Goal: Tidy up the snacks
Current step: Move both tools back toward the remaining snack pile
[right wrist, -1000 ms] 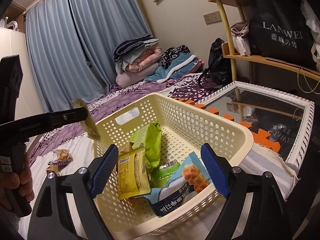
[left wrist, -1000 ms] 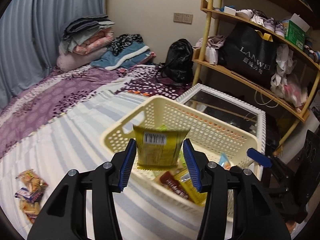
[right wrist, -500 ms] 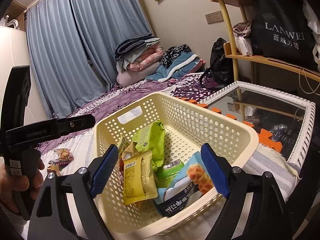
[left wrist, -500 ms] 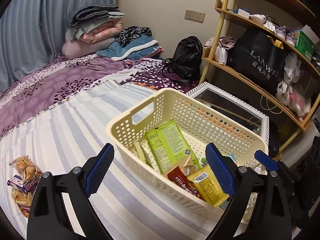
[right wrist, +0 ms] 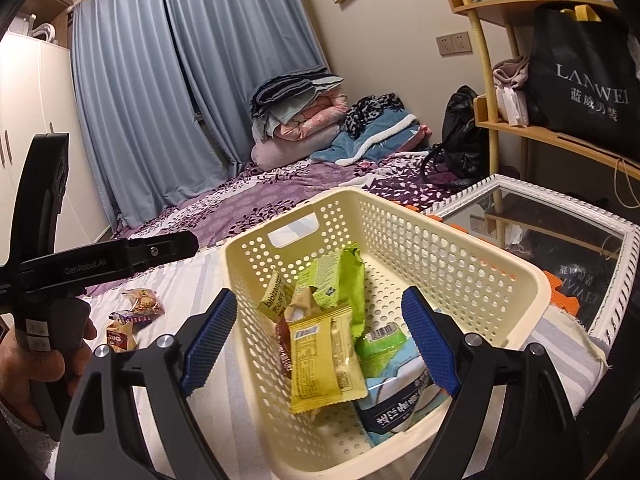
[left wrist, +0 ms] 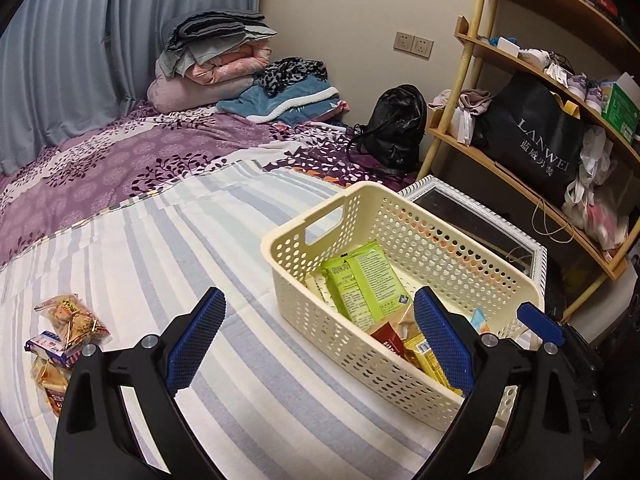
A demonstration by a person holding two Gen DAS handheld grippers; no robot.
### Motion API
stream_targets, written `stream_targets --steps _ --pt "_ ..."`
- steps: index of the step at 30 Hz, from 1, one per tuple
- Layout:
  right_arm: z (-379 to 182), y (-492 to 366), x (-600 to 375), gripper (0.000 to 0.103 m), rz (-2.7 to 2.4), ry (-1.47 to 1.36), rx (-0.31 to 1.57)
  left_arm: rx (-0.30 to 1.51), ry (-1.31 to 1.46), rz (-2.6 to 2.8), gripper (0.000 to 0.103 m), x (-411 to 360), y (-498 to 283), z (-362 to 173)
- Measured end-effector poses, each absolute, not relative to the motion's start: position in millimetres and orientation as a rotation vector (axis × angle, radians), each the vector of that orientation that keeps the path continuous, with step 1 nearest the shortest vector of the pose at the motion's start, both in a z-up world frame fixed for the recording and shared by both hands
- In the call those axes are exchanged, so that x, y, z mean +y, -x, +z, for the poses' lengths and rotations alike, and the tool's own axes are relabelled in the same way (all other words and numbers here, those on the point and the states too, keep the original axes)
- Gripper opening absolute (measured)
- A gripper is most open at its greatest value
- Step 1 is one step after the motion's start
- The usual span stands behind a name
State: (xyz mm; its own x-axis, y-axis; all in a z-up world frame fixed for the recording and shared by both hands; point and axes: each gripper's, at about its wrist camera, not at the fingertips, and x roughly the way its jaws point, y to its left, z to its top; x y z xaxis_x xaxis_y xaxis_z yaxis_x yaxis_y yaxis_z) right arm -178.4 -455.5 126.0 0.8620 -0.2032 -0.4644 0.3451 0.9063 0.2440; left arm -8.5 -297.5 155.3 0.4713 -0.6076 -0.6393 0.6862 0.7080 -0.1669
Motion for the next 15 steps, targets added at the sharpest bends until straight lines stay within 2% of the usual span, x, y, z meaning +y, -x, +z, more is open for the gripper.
stream_targets --steps 15 --pt "133.3 168.4 -421.7 0.088 -0.226 -0.275 0.456 0.754 -0.051 -0.689 0.099 -245.1 -4.3 152.6"
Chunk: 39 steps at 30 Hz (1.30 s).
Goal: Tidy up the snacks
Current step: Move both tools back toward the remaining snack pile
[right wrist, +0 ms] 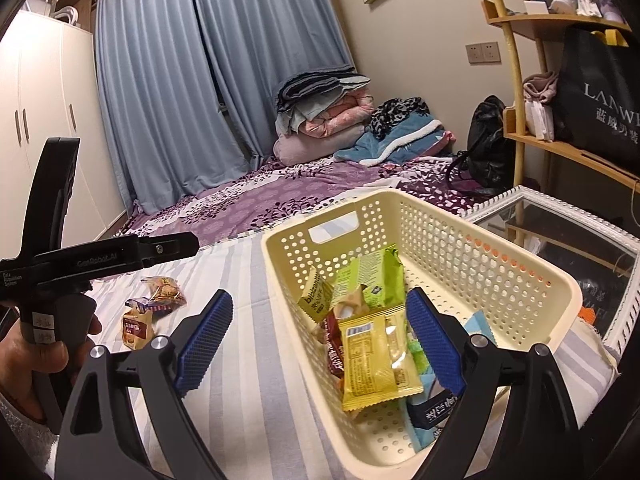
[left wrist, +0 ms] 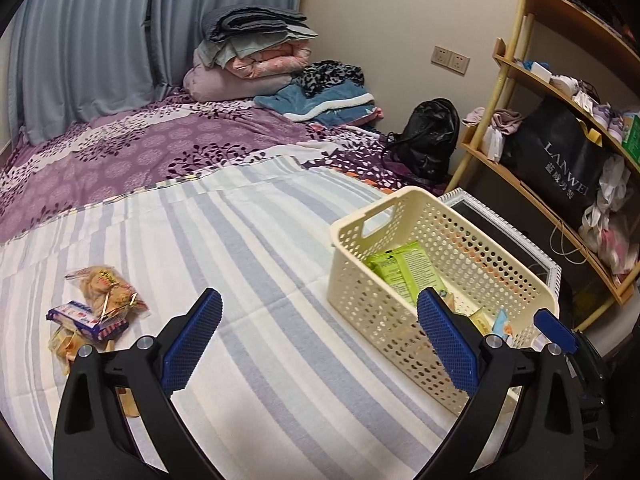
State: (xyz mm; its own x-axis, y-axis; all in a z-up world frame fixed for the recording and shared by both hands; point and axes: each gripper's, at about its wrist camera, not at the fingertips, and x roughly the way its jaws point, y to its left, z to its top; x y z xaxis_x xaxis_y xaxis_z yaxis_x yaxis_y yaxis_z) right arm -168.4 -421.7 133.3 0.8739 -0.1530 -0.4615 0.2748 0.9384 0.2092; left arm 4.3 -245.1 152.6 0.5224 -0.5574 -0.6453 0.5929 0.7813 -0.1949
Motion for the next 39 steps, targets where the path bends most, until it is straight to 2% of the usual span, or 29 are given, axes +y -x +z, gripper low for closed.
stream_targets --steps 6,14,29,39 --pt "135.4 163.6 -408.3 0.088 -0.194 -0.256 0.464 0.763 -0.020 -0.639 0.099 -217.8 -10.7 148.3" --pt "135.0 158.5 -392.7 0.095 -0.157 -0.248 0.482 0.778 0.007 -0.573 0.099 -184.8 -19.1 141.2" --pt "129.8 148.3 -366.4 0.095 -0.086 -0.246 0.519 0.818 0.091 -0.443 0.099 -111.1 -40.8 117.6" --pt "124.1 137.8 -349.7 0.095 -0.052 -0.223 0.553 0.869 0.108 -0.370 0.099 -76.6 -61.1 76.5"
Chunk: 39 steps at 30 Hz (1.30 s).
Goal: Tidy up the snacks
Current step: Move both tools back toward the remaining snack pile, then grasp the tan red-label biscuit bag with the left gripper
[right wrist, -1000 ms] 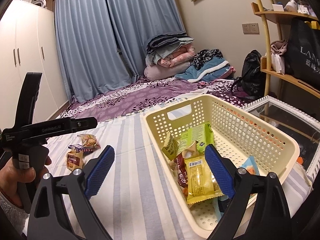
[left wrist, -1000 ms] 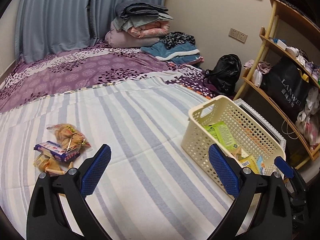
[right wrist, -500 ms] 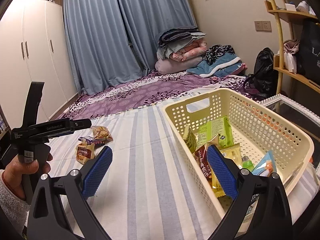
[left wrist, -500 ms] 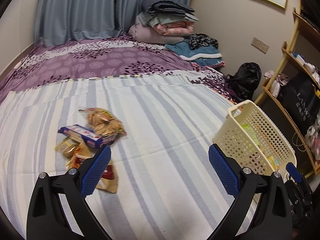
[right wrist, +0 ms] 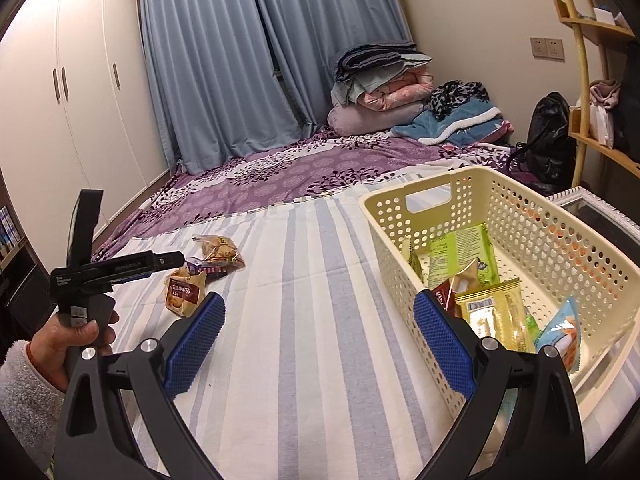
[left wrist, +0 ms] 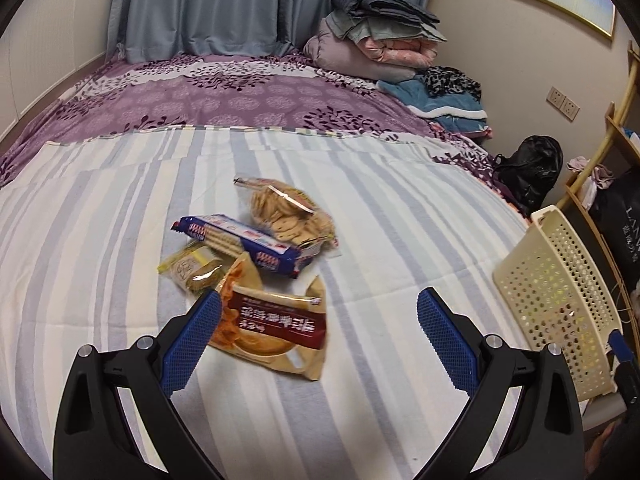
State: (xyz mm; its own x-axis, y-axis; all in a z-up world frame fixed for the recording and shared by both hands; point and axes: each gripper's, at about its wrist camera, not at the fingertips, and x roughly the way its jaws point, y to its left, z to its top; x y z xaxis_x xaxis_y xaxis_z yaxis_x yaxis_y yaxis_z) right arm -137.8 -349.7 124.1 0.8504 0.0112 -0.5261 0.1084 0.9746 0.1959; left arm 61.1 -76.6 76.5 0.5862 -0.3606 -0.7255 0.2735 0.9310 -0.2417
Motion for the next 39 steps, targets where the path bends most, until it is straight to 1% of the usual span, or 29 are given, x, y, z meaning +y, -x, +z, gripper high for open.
stream_targets --steps 11,32,38,39 --pt "113.9 125.6 -343.0 0.095 -0.042 -0.223 0.600 0.945 0.079 -0.394 0.099 -77.6 -80.5 38.1" --pt "99.9 105.4 -318.3 0.095 0.000 -0.186 0.653 0.957 -0.036 -0.359 0.099 -77.9 -93.9 15.6" --pt "98.4 101.2 -310.9 0.095 0.015 -0.172 0.665 0.933 -0.036 -0.334 0.094 -71.6 -88.2 17.3" --pt "98.3 100.5 -311.0 0.095 0.016 -0.171 0.667 0.929 -0.033 -0.333 0.088 -69.7 -87.0 18.2"
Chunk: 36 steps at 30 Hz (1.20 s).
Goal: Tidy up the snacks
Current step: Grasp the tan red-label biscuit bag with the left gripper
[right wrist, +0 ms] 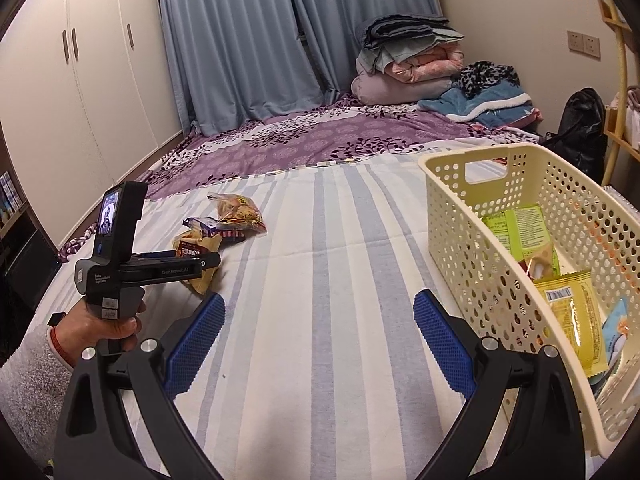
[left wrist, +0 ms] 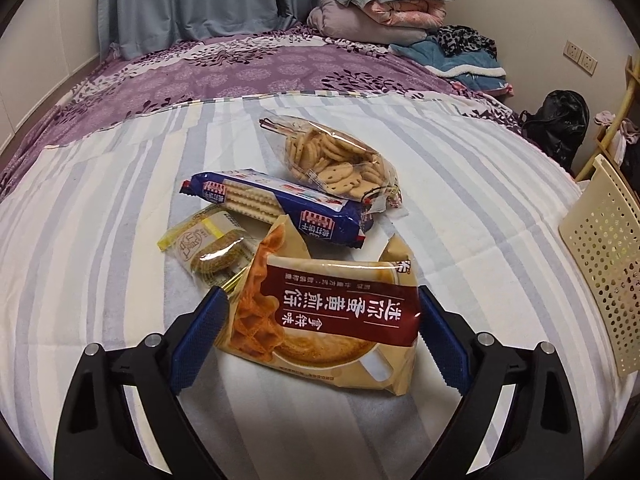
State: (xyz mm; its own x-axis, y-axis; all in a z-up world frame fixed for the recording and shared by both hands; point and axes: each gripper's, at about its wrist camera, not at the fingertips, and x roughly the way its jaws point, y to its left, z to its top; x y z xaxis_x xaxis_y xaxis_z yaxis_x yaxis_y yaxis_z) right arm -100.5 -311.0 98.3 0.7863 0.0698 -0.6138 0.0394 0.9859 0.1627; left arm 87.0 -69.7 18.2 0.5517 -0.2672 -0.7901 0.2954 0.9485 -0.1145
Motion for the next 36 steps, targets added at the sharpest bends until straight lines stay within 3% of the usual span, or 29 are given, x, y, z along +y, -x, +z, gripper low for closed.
stream_targets --steps 1,13,16,22,25,27,36 --pt "97.8 99.5 -309.6 0.095 0.018 -0.168 0.670 0.928 -0.022 -0.335 0.085 -67.9 -84.9 19.5" --pt "93.6 74.6 -285.4 0.095 0.089 -0.138 0.689 0.876 0.056 -0.318 0.084 -35.2 -54.6 44.0" --pt "89.9 59.4 -276.4 0.095 0.121 -0.148 0.706 0.859 0.084 -0.309 0.074 -21.1 -48.9 52.4" --pt "81.9 30.1 -248.6 0.095 0.185 -0.127 0.739 0.842 0.113 -0.298 0.072 2.5 -40.3 60.8" --pt "81.5 23.5 -236.5 0.095 0.209 -0.116 0.741 0.866 0.139 -0.303 0.076 11.0 -39.5 56.0" --pt "79.8 20.8 -231.9 0.095 0.220 -0.125 0.748 0.881 0.172 -0.319 0.090 15.4 -38.7 49.7" --pt "71.9 21.8 -241.8 0.095 0.190 -0.158 0.777 0.950 0.171 -0.463 0.097 -0.5 -38.5 26.8"
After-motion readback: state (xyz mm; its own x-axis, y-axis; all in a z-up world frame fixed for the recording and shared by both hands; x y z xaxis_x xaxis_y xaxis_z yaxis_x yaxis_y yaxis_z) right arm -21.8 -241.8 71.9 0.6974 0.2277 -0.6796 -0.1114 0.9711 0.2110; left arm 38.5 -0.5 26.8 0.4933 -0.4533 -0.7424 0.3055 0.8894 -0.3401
